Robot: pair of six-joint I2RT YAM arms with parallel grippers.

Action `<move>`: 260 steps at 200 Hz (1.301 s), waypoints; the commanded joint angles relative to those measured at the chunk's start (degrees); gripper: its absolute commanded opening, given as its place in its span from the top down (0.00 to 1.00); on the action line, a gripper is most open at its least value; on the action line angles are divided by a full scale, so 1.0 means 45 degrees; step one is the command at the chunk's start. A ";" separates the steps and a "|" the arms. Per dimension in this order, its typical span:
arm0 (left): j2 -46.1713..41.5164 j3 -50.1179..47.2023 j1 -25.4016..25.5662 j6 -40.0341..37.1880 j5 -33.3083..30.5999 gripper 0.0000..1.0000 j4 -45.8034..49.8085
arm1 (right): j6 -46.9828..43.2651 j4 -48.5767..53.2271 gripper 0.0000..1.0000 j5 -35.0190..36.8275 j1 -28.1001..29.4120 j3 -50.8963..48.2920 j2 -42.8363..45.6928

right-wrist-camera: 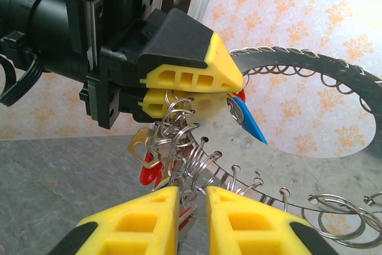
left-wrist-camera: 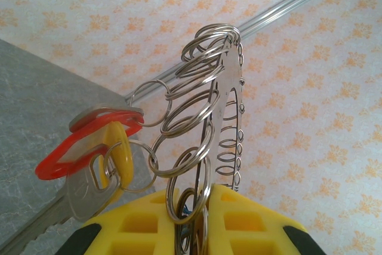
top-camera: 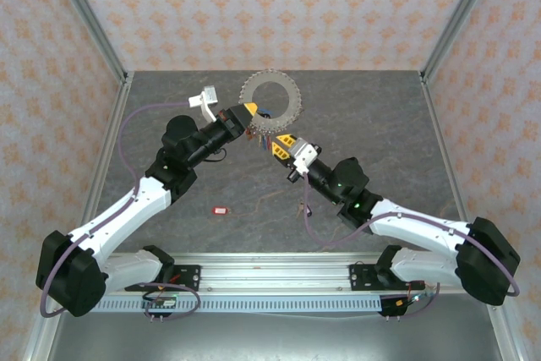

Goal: Put the keys on the keyring

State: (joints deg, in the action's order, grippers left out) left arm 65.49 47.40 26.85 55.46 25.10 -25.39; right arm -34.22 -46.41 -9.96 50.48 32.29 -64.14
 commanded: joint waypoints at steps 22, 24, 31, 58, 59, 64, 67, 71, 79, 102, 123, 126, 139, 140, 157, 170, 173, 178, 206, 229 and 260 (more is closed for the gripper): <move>-0.0321 0.0250 -0.0062 -0.0118 0.0264 1.00 -0.0882 | -0.0055 -0.0604 0.80 0.0310 0.0072 0.0382 0.0015; -0.0327 0.0249 -0.0052 -0.0108 0.0267 1.00 -0.0867 | -0.0043 -0.0604 0.80 0.0301 0.0072 0.0368 0.0015; -0.0322 0.0249 -0.0055 -0.0101 0.0263 1.00 -0.0862 | -0.0029 -0.0593 0.80 0.0275 0.0071 0.0353 0.0030; -0.0331 0.0258 -0.0049 -0.0098 0.0272 1.00 -0.0862 | 0.0010 -0.0586 0.79 0.0459 0.0072 0.0265 -0.0004; -0.0333 0.0254 -0.0049 -0.0098 0.0277 1.00 -0.0862 | 0.0018 -0.0585 0.79 0.0466 0.0072 0.0275 0.0005; -0.0323 0.0268 -0.0056 -0.0098 0.0291 1.00 -0.0864 | 0.0025 -0.0598 0.79 0.0520 0.0072 0.0263 -0.0019; -0.0327 0.0268 -0.0060 -0.0098 0.0292 1.00 -0.0863 | 0.0028 -0.0603 0.79 0.0538 0.0072 0.0265 -0.0024; -0.0333 0.0275 -0.0057 -0.0093 0.0302 1.00 -0.0862 | 0.0044 -0.0621 0.79 0.0571 0.0072 0.0265 -0.0041; -0.0323 0.0268 -0.0066 -0.0117 0.0311 1.00 -0.0862 | 0.0059 -0.0657 0.79 0.0591 0.0072 0.0283 -0.0057; -0.0304 0.0229 -0.0061 -0.0137 0.0311 1.00 -0.0862 | 0.0062 -0.0702 0.79 0.0624 0.0072 0.0392 -0.0170; -0.0324 0.0208 -0.0058 -0.0132 0.0311 1.00 -0.0862 | 0.0072 -0.0730 0.79 0.0612 0.0072 0.0498 -0.0275; -0.0327 0.0209 -0.0052 -0.0127 0.0309 1.00 -0.0862 | 0.0100 -0.0739 0.79 0.0618 0.0072 0.0521 -0.0287; -0.0302 0.0211 -0.0059 -0.0133 0.0293 1.00 -0.0848 | 0.0122 -0.0775 0.79 0.0597 0.0072 0.0558 -0.0326; -0.0309 0.0230 -0.0054 -0.0135 0.0297 1.00 -0.0845 | 0.0123 -0.0777 0.79 0.0604 0.0072 0.0558 -0.0331; -0.0330 0.0229 -0.0063 -0.0156 0.0291 1.00 -0.0826 | 0.0159 -0.0765 0.78 0.0694 0.0072 0.0548 -0.0368; -0.0319 0.0229 -0.0052 -0.0157 0.0234 1.00 -0.0775 | 0.0186 -0.0675 0.77 0.0689 0.0072 0.0449 -0.0340; -0.0314 0.0246 -0.0052 -0.0167 0.0219 1.00 -0.0783 | 0.0214 -0.0637 0.77 0.0674 0.0072 0.0415 -0.0327; -0.0311 0.0258 -0.0059 -0.0166 0.0220 1.00 -0.0784 | 0.0267 -0.0579 0.77 0.0681 0.0072 0.0337 -0.0290; -0.0332 0.0332 -0.0062 -0.0235 0.0164 1.00 -0.0684 | 0.0539 -0.0317 0.78 0.0821 0.0072 -0.0151 0.0008; -0.0351 0.0268 -0.0054 -0.0215 0.0128 1.00 -0.0745 | 0.0649 -0.0168 0.79 0.0778 0.0127 -0.0187 0.0110; -0.0360 0.0302 -0.0063 -0.0261 0.0100 1.00 -0.0717 | 0.0726 -0.0105 0.80 0.0781 0.0247 -0.0280 0.0210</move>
State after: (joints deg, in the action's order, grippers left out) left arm 65.49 47.40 26.85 55.44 25.26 -25.34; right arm -32.45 -46.33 -6.79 50.98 31.88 -64.75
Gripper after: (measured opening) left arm 0.131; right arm 0.202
